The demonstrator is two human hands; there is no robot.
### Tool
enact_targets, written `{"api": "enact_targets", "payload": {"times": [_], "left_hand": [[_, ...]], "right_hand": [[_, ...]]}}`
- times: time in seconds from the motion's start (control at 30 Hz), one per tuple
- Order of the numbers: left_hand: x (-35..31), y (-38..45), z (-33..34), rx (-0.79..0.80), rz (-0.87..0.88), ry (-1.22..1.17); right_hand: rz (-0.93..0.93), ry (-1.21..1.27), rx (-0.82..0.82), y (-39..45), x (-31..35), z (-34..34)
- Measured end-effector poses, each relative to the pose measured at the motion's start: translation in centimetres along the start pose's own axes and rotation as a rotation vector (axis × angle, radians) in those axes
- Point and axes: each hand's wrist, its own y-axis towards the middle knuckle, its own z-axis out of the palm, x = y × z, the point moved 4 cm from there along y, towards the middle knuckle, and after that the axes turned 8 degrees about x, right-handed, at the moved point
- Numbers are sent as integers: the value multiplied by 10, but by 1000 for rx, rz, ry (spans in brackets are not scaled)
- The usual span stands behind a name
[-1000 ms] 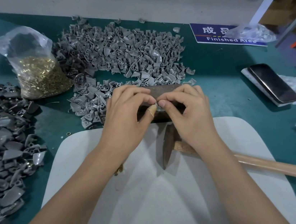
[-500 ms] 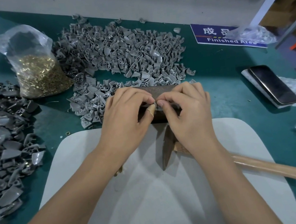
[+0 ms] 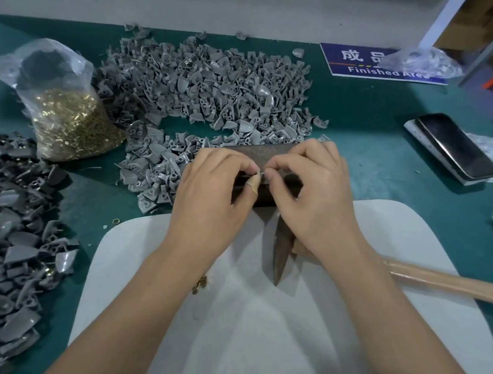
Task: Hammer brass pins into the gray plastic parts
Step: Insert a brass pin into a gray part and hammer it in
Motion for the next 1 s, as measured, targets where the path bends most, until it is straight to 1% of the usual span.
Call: {"api": "enact_targets", "payload": {"times": [0.13,0.27,0.37,0.43,0.53,0.63,0.83,1.0], "left_hand": [[0,-1,0,-1,-4,5],[0,-1,0,-6,-16,0],[0,1,-1,-6,-9,23],[0,1,-1,-10,-9,34],[-1,0,0,-11,-22,29],[0,0,1,-15,-26,8],[2,0,0,-21,-26,-41],[4,1,2,-6,-16,-77]], "right_hand": [[1,-172,44,2,12,-1],[44,-200,110,3,20,2],[53,-269,101,3,24,0],[61,-246,108,3,22,0],[37,-143,137,4,16,0],[16,-103,129,6,12,-2],[-23,-116,80,5,15,-1],[13,-50,94,6,10,-2]]}}
